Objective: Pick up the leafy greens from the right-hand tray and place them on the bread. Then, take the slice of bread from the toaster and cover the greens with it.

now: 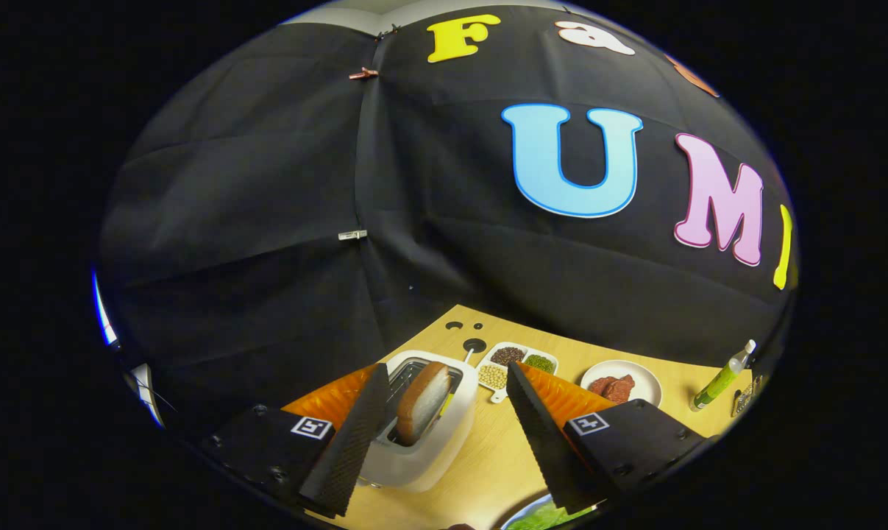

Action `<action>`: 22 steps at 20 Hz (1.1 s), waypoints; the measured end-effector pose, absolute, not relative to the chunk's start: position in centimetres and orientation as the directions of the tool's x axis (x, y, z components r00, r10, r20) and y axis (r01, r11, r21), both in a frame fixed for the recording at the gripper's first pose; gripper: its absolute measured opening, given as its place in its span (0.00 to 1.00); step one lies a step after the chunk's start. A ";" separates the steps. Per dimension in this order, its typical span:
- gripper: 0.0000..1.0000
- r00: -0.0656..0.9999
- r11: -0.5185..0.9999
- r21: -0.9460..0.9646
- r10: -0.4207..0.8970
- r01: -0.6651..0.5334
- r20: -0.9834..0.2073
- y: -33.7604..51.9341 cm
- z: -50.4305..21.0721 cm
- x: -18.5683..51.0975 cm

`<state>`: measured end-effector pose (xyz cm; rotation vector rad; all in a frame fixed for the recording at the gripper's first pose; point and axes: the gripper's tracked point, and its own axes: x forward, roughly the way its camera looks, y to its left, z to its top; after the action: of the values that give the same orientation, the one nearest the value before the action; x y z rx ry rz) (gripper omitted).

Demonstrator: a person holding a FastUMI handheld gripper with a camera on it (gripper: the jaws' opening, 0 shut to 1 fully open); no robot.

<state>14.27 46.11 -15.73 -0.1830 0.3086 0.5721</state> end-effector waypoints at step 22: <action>0.17 0.755 0.869 -0.026 0.414 -0.494 -0.509 49.1 -23.3 16.5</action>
<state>16.46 49.10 -23.25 -0.1622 0.5155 0.4971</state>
